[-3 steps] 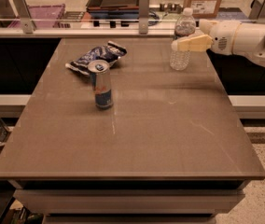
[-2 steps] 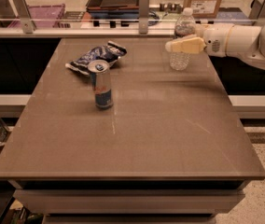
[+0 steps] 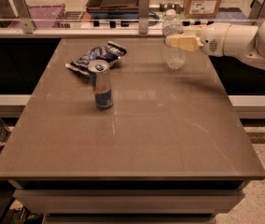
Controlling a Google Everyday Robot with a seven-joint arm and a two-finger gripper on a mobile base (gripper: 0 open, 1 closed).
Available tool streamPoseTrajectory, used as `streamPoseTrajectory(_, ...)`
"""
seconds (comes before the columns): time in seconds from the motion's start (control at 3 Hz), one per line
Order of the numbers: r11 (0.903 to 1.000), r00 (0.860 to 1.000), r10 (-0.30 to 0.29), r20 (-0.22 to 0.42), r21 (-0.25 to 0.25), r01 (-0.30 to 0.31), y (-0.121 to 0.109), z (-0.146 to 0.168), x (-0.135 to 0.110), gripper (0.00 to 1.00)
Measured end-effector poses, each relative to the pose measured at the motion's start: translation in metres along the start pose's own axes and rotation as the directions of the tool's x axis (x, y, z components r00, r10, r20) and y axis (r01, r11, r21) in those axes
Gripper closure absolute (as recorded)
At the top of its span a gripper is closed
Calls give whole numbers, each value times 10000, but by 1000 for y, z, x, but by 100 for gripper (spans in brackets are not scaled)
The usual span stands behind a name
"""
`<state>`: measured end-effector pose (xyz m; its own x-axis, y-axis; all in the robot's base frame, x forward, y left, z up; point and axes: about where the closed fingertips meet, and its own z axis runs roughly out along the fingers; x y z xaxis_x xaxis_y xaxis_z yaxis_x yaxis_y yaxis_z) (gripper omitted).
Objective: Pick water bottle
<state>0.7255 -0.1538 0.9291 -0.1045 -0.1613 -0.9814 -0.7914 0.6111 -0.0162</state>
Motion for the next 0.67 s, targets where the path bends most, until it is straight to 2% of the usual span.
streamPoseTrajectory(0.33,10000,10000,3,1,-48,-3,2,3,0,86)
streamPoseTrajectory(0.67,10000,10000,5,1,-97,-5,3,6,0,100)
